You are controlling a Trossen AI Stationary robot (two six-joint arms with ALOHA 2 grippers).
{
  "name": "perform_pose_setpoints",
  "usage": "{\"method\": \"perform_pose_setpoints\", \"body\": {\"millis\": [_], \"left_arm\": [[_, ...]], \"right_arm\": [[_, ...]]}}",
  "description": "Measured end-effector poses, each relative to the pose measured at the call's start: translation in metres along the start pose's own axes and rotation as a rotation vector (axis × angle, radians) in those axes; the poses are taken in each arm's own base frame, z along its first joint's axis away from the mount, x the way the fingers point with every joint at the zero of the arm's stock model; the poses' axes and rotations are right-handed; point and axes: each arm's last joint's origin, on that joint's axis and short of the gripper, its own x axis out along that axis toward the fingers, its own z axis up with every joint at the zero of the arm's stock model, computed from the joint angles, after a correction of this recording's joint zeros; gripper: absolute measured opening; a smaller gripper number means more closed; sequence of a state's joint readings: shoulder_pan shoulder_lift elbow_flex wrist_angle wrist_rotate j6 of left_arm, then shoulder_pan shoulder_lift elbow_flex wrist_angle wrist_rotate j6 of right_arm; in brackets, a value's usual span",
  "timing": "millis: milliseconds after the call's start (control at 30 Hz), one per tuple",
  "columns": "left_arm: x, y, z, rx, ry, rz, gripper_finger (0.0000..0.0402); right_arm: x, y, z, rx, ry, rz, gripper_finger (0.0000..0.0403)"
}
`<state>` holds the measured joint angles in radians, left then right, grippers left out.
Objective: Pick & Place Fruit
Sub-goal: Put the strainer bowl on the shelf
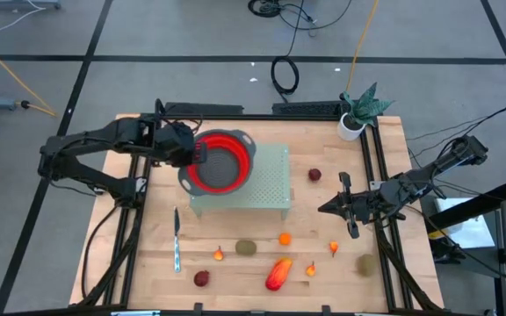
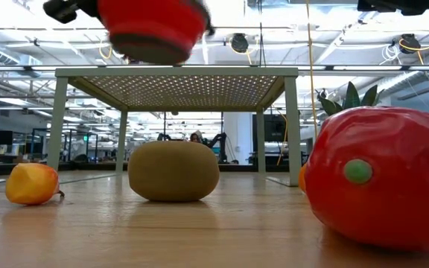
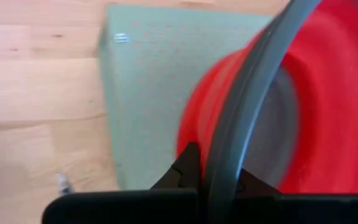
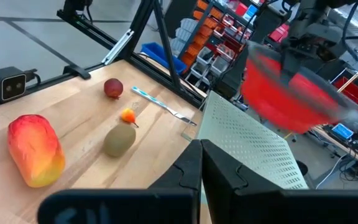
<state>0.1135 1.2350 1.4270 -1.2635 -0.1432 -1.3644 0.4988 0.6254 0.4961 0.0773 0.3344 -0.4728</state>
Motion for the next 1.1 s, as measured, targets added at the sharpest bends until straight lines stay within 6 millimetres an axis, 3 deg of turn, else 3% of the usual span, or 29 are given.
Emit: {"method": "perform_pose_setpoints", "body": {"millis": [467,1033,1100], "left_arm": [[0.033,0.002,-0.007,0.052,0.015,-0.005,0.0],[0.034,0.005,-0.01,0.12,0.023,0.013,0.0],[0.027,0.009,-0.008,0.114,0.008,0.002,0.0]], "right_arm": [[0.0,0.0,0.0,0.049,0.0,0.002,0.0],[0.0,0.0,-0.001,0.047,0.006,0.005,0.0],[0.0,0.0,-0.001,0.047,0.007,0.005,0.0]]}}
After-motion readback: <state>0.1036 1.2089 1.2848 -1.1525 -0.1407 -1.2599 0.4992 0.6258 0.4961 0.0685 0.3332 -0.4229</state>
